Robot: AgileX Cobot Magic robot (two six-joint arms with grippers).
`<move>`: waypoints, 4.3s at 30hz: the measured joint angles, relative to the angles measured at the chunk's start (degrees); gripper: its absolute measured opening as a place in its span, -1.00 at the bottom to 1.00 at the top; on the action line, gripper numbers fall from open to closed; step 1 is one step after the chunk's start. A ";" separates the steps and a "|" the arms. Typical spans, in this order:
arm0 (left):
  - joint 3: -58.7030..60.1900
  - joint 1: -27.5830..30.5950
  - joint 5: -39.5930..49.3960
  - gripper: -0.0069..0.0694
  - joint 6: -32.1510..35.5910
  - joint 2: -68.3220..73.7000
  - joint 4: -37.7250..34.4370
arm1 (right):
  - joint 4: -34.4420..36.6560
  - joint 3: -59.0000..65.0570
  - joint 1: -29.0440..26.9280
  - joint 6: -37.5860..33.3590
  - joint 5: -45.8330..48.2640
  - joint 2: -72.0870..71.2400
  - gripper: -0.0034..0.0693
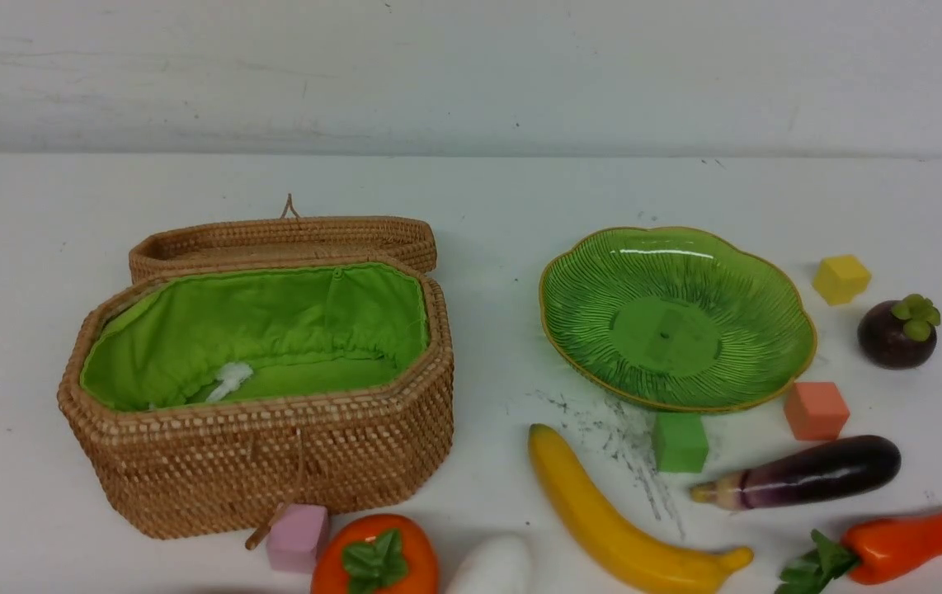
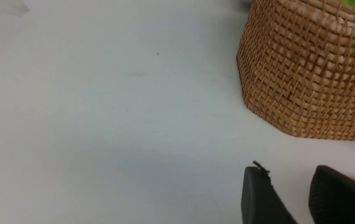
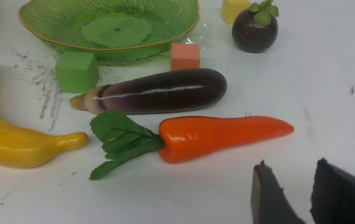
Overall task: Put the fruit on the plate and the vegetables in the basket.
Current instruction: Grab the mango with your left arm and place it on the right plate
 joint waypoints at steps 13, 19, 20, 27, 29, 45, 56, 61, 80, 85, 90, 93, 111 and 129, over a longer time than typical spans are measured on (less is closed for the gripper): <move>0.01 0.00 -0.35 -0.19 0.29 0.00 2.40 | 0.00 0.00 0.00 0.00 0.00 0.00 -0.23; 0.06 0.00 -10.76 -0.19 0.23 0.00 5.62 | 0.00 0.00 0.00 0.00 0.00 0.00 -0.23; 0.06 0.00 -14.16 -0.19 -0.03 0.00 5.22 | 0.00 0.00 0.00 0.00 0.00 0.00 -0.23; 0.08 0.00 -32.78 -0.19 -10.70 0.00 -3.02 | 0.00 0.00 0.00 0.00 0.00 0.00 -0.23; 0.08 0.00 -38.51 -0.19 -13.50 0.00 -3.52 | 0.00 0.00 0.00 0.00 0.00 0.00 -0.23; -39.02 -1.05 7.47 -0.19 -23.69 23.12 -1.78 | 0.00 0.00 0.00 0.00 0.00 0.00 -0.23; -41.64 -23.93 20.08 -0.19 -9.48 38.75 -0.12 | 0.00 0.00 0.00 0.00 0.00 0.00 -0.23; -41.64 -28.91 25.12 -0.19 -11.39 40.07 -2.67 | 0.00 0.00 0.00 0.00 0.00 0.00 -0.23; -41.71 -29.04 43.43 0.07 -38.55 44.99 -8.66 | -0.05 0.00 0.00 0.00 0.00 0.00 -0.23; -41.71 -29.04 42.07 0.29 -37.61 49.73 -10.55 | -0.05 0.00 0.00 0.00 0.00 0.00 -0.23; -41.78 -29.04 35.67 0.46 -39.77 54.04 -11.27 | -0.05 0.00 0.00 0.00 0.00 0.00 -0.23; -41.78 -29.04 31.53 0.52 -42.76 56.99 -11.42 | -0.05 0.00 0.00 0.00 0.00 0.00 -0.23; -41.87 -29.04 21.26 0.60 -63.85 76.44 -9.06 | -0.05 0.00 0.00 0.00 0.00 0.00 -0.23; -43.27 -29.04 18.32 0.58 -62.94 85.38 -8.29 | 0.01 0.00 0.00 0.00 0.00 0.00 -0.23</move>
